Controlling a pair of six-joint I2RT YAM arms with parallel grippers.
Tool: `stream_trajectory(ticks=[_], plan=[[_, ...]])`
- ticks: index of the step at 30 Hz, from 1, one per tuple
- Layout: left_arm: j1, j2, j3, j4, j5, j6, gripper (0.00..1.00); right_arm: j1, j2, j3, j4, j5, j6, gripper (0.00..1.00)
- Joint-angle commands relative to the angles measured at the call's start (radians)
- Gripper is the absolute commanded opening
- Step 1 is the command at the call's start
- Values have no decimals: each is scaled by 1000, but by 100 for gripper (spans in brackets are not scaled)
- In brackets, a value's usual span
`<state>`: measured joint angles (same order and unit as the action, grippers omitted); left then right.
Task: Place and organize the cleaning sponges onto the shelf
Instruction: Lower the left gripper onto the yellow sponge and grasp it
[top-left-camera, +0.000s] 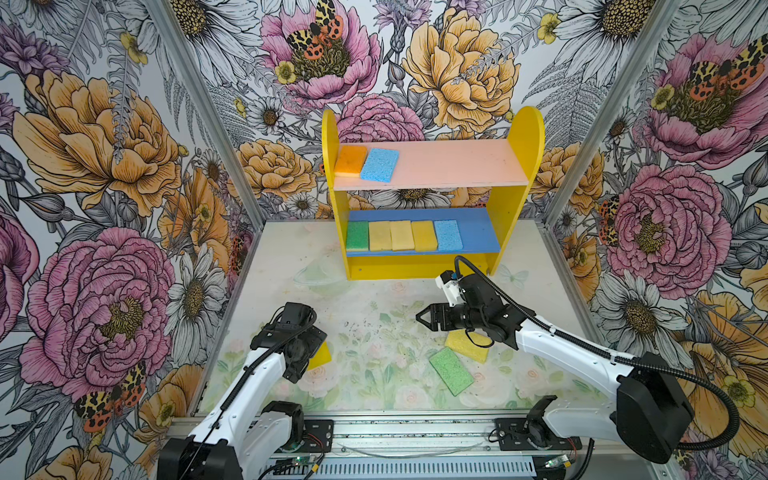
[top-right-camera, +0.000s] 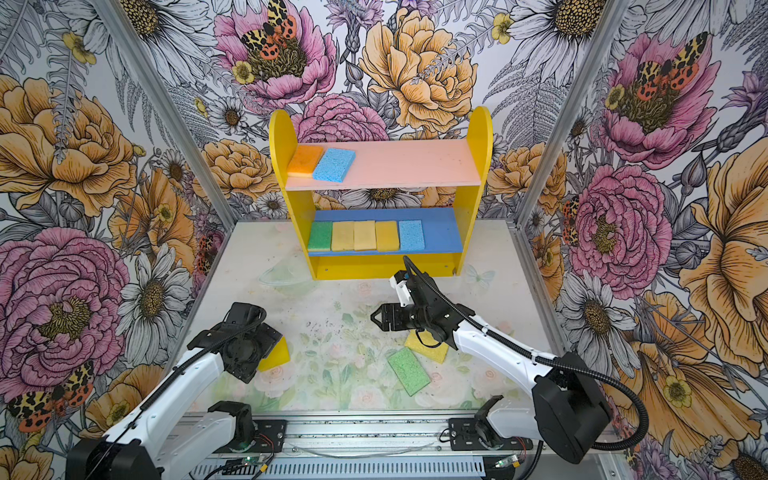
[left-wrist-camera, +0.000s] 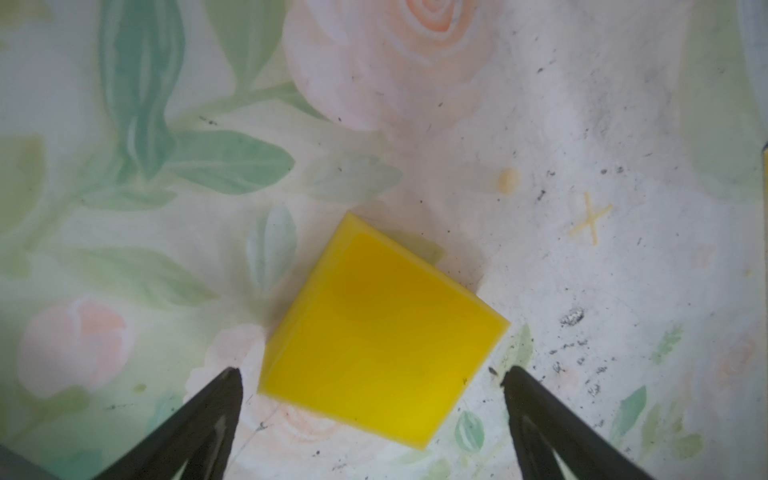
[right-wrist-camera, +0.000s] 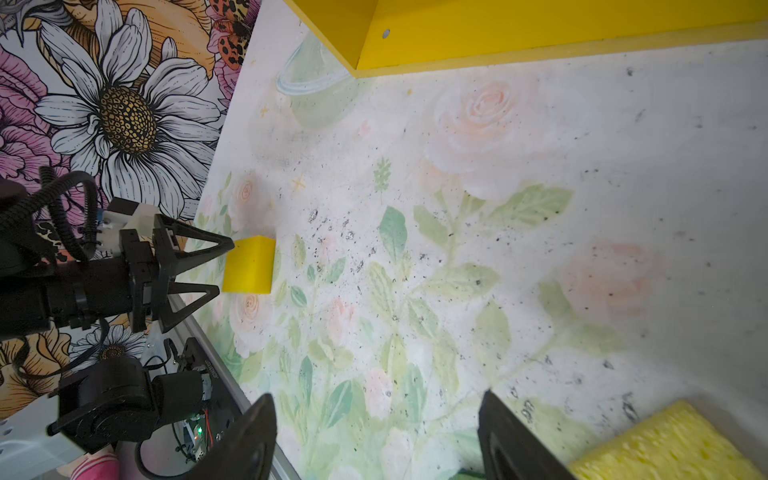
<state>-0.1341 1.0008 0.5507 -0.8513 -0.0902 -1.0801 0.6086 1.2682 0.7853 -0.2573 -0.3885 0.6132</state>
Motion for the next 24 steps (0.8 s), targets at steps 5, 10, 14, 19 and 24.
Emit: stream_trajectory(ticks=[5, 10, 14, 19, 24], plan=[[-58, 116, 64, 151, -63, 90, 99, -30, -97, -25, -10, -18, 19, 77], [-234, 219, 118, 201, -74, 51, 99, -33, -118, -30, -13, -20, 47, 77], [-460, 323, 197, 279, -48, -11, 99, -33, -130, -16, -14, -19, 69, 77], [-628, 468, 345, 316, 44, 42, 99, -34, -120, 10, -25, -23, 89, 77], [-600, 395, 350, 233, 38, 154, 99, -33, -130, 10, -27, -24, 114, 77]])
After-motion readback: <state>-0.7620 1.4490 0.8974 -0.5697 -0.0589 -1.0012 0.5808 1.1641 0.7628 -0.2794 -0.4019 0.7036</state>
